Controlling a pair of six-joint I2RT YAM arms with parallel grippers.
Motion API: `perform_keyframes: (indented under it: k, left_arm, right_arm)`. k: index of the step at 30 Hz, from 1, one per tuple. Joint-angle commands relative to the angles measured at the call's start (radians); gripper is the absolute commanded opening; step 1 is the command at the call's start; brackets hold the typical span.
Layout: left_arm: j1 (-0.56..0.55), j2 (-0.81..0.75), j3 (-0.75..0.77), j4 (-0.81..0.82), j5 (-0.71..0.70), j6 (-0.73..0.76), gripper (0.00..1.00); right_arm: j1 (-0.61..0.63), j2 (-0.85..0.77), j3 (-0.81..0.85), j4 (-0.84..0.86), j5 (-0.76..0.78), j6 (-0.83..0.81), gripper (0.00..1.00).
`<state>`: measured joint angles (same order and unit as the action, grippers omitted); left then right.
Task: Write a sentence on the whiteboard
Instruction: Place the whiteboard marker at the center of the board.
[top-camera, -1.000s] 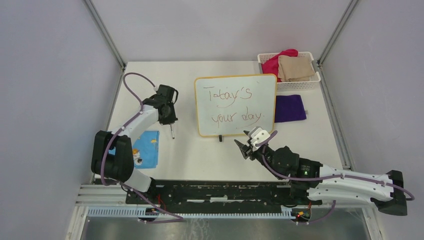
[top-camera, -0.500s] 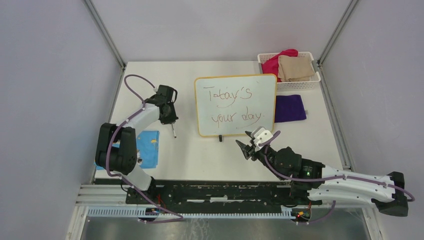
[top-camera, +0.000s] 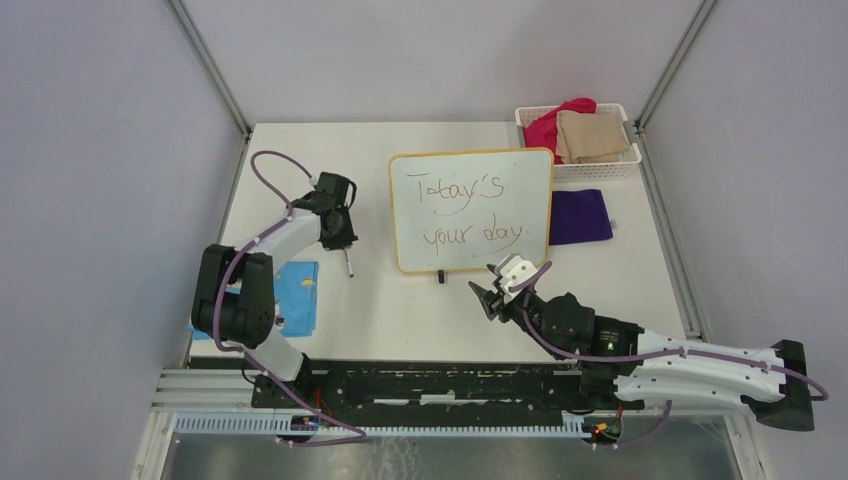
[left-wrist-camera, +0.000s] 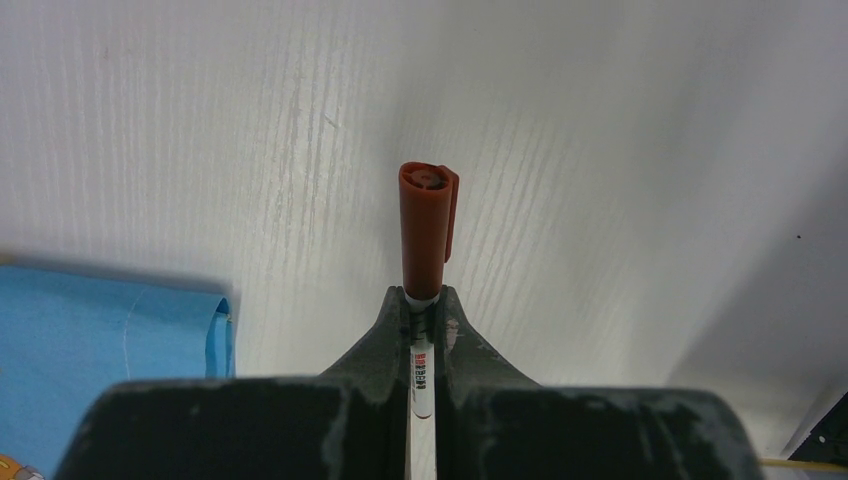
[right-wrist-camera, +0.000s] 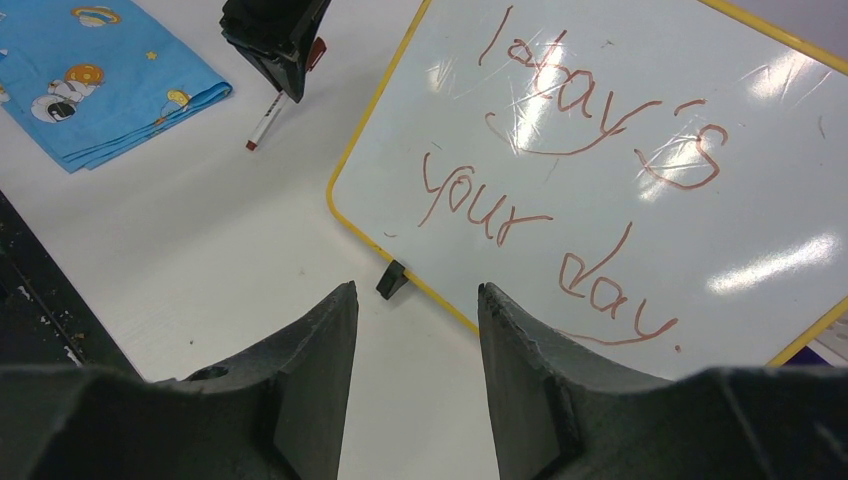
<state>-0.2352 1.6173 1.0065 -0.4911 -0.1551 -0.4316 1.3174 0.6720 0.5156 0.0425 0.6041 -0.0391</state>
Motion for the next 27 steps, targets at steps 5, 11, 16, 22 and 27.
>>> perform_keyframes:
  k: [5,11,16,22,27]
  left_arm:
    - [-0.023,0.038,0.03,0.013,-0.006,0.045,0.09]
    - [-0.029,0.081,0.035,0.01,0.01,0.051,0.12]
    - [-0.03,0.097,0.035,0.009,0.015,0.056,0.16]
    - [-0.032,0.111,0.035,0.006,0.009,0.059,0.17]
    - [-0.035,0.125,0.035,0.001,0.009,0.06,0.18]
  right_arm:
    - [-0.002,0.002,0.043,0.005,0.016,0.015,0.53]
    - [-0.001,0.007,0.044,0.006,0.018,0.013,0.53]
    - [-0.001,0.014,0.046,0.008,0.017,0.01,0.53]
    - [-0.002,0.012,0.047,0.008,0.017,0.008,0.53]
    - [-0.002,0.008,0.046,0.005,0.018,0.01,0.53]
